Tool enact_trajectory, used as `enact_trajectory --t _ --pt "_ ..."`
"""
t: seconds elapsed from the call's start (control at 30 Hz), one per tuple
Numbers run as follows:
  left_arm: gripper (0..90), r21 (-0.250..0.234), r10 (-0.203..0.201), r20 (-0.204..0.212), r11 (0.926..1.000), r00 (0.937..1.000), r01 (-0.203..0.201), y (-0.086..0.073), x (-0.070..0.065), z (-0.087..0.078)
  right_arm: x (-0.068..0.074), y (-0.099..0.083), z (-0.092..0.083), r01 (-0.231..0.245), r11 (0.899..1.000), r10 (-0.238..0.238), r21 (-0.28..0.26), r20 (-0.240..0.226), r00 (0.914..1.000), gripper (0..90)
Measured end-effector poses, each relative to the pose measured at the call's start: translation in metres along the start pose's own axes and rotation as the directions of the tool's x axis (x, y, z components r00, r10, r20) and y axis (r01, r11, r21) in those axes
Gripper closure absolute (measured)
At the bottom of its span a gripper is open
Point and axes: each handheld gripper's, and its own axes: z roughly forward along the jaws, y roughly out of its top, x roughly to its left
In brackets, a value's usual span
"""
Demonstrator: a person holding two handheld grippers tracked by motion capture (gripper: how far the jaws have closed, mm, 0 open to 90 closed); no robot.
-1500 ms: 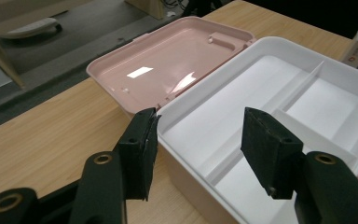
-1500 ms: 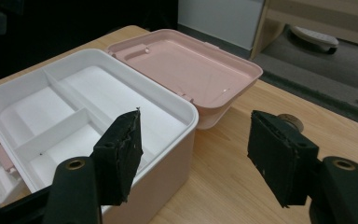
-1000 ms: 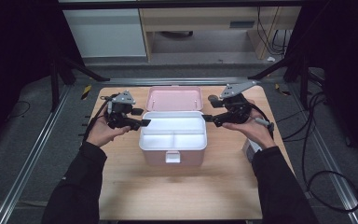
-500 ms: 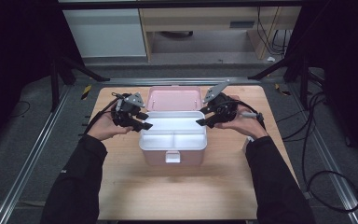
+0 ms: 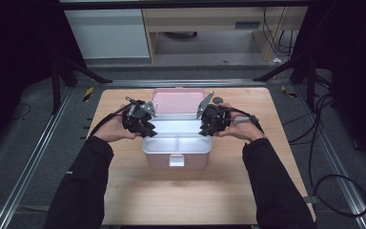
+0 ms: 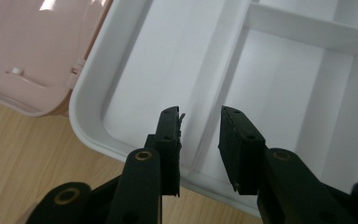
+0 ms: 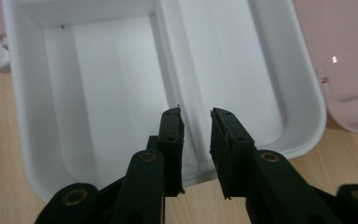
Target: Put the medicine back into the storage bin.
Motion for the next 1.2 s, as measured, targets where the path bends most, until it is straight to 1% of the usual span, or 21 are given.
enact_trajectory --t 0.03,0.07,0.1,0.13,0.17,0.27,0.4,0.5,0.57,0.67,0.73,0.77,0.83,0.87,0.93,0.97,1.0,1.07,1.1,1.13,1.2 --pt "70.4 0.009 0.003 0.003 1.0 1.0 -0.003 0.0 0.0 0.002 0.0 0.0 0.002 0.0 1.0 0.0 0.012 -0.007 1.0 76.2" --pt "70.7 0.027 0.003 0.006 0.9996 1.0 -0.004 -0.001 0.001 0.004 -0.001 0.0 0.004 0.003 1.0 -0.003 0.011 -0.017 0.9999 76.6" --pt "71.8 0.026 0.01 0.014 0.9996 0.9999 -0.01 -0.001 0.002 0.006 -0.001 0.001 0.005 0.001 1.0 0.0 0.019 -0.021 0.9998 77.6" --pt "72.2 0.026 0.005 0.021 0.9996 0.9998 -0.006 -0.001 0.003 0.007 -0.001 0.001 0.007 0.001 1.0 0.0 0.023 -0.027 0.9996 77.7" --pt "72.9 0.026 0.009 0.022 0.9996 0.9997 -0.01 -0.001 0.004 0.007 -0.002 0.002 0.009 0.008 0.999 -0.007 0.032 -0.034 0.9994 77.8" --pt "75.1 0.023 0.019 0.043 0.9995 0.9989 -0.02 -0.002 0.006 0.01 -0.002 0.006 0.013 0.021 0.997 -0.017 0.075 -0.058 0.9982 79.0" --pt "77.9 0.034 0.034 0.067 0.9987 0.9972 -0.037 -0.001 0.007 0.013 -0.004 0.012 0.013 0.03 0.991 -0.023 0.127 -0.06 0.9979 83.5" --pt "78.8 0.062 0.039 0.078 0.9971 0.9962 -0.044 0.001 0.008 0.013 -0.003 0.016 0.014 0.044 0.985 -0.036 0.169 -0.054 0.9979 83.8" --pt "80.4 0.088 0.05 0.082 0.9945 0.9954 -0.057 0.004 0.009 0.013 -0.003 0.019 0.015 0.045 0.981 -0.035 0.191 -0.055 0.9979 84.1" --pt "81.8 0.111 0.051 0.106 0.9919 0.9931 -0.062 0.007 0.012 0.014 -0.006 0.019 0.015 0.03 0.981 -0.016 0.19 -0.071 0.9974 84.2" --pt "82.6 0.144 0.066 0.113 0.9862 0.9914 -0.082 0.011 0.012 0.014 -0.006 0.019 0.015 0.032 0.98 -0.018 0.197 -0.075 0.997 84.6" --pt "82.8 0.163 0.08 0.113 0.9818 0.9904 -0.098 0.013 0.012 0.014 -0.006 0.02 0.015 0.041 0.98 -0.026 0.197 -0.074 0.9969 84.7" --pt "83.4 0.211 0.106 0.108 0.9693 0.9885 -0.127 0.019 0.011 0.015 -0.005 0.02 0.015 0.042 0.978 -0.027 0.202 -0.076 0.9968 85.0" --pt "83.7 0.221 0.112 0.107 0.9661 0.988 -0.133 0.021 0.01 0.015 -0.005 0.019 0.015 0.052 0.98 -0.038 0.193 -0.075 0.9965 85.3" --pt "84.0 0.242 0.124 0.106 0.9592 0.9867 -0.146 0.024 0.009 0.015 -0.005 0.019 0.013 0.048 0.98 -0.034 0.193 -0.078 0.9964 85.6" --pt "84.3 0.24 0.125 0.107 0.9595 0.9864 -0.147 0.025 0.009 0.014 -0.006 0.019 0.013 0.049 0.98 -0.034 0.192 -0.08 0.9962 85.7" --pt "84.5 0.23 0.124 0.113 0.962 0.9858 -0.147 0.025 0.009 0.013 -0.006 0.019 0.011 0.032 0.98 -0.016 0.194 -0.082 0.9965 85.7" --pt "85.1 0.216 0.12 0.117 0.9659 0.9858 -0.143 0.024 0.01 0.011 -0.005 0.019 0.009 0.028 0.982 -0.013 0.189 -0.08 0.9967 86.0" --pt "85.3 0.214 0.13 0.111 0.965 0.9852 -0.152 0.025 0.009 0.009 -0.005 0.019 0.007 0.034 0.983 -0.021 0.182 -0.073 0.9971 86.0" --pt "85.5 0.206 0.137 0.103 0.966 0.9852 -0.156 0.026 0.008 0.007 -0.004 0.019 0.004 0.035 0.984 -0.023 0.174 -0.067 0.9975 86.0" --pt "85.9 0.205 0.151 0.099 0.9641 0.9835 -0.169 0.028 0.006 0.001 -0.004 0.019 -0.001 0.036 0.985 -0.027 0.168 -0.055 0.9981 85.9"
